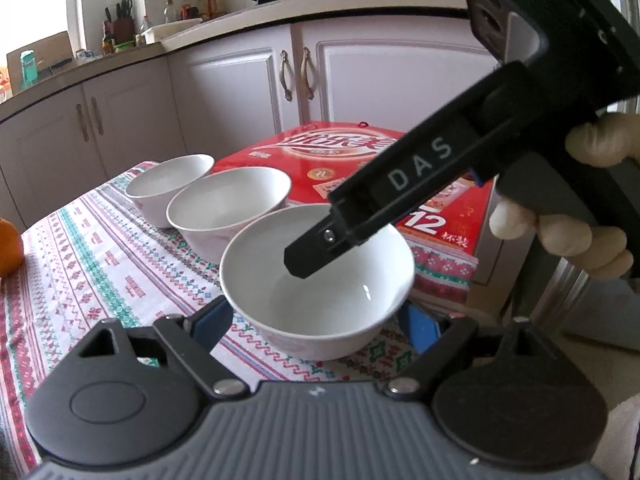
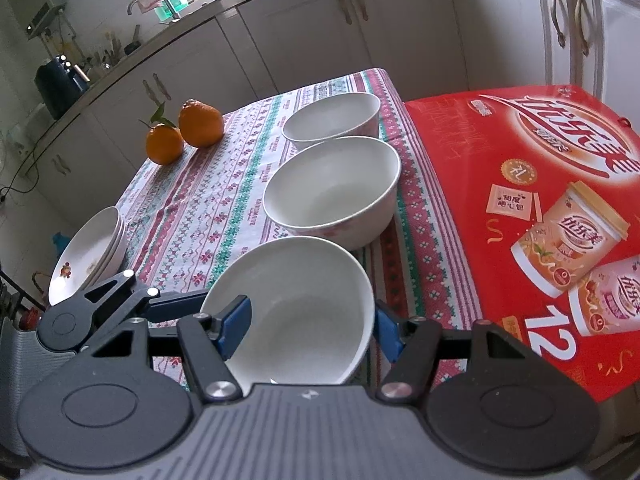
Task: Organize plates and bowls
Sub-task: 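Carry the held bowl with the right tool toward another white bowl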
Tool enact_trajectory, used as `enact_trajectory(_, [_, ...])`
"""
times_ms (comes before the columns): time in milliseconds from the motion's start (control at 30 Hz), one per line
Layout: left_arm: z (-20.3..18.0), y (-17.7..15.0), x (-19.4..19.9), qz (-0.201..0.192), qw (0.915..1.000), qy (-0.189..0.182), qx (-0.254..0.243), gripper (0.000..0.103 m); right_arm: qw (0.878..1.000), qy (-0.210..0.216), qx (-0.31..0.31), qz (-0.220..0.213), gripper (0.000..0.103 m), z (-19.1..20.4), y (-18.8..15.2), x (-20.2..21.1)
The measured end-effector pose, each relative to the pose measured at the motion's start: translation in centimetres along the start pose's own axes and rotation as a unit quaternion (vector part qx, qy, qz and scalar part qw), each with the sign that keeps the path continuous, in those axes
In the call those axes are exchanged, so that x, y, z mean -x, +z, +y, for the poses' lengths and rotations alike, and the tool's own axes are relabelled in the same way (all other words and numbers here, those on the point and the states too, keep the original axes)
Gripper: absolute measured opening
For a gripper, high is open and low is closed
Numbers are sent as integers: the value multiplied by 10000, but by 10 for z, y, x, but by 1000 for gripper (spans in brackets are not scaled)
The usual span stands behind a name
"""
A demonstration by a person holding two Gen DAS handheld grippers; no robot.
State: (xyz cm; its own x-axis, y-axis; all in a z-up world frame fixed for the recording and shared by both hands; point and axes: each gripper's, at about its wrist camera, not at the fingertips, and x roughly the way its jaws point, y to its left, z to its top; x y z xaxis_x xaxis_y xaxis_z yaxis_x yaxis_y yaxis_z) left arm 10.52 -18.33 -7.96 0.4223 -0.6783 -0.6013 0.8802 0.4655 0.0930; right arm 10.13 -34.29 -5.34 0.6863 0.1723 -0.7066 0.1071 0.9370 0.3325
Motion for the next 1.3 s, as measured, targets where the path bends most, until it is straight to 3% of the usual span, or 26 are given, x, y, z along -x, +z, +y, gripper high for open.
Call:
enact_trajectory(267, [12, -3, 17, 26, 9997, 169, 152, 89, 9996, 198, 202, 72, 71, 18, 5, -5])
enact_trajectory(867, [51, -29, 68, 75, 9903, 1120, 824, 89, 9880, 948, 1159, 390, 71, 97, 22, -42])
enact_trajectory(1300, [70, -47, 73, 215, 9847, 1258, 1187, 89, 9829, 1027, 1405, 597, 71, 123, 23, -71])
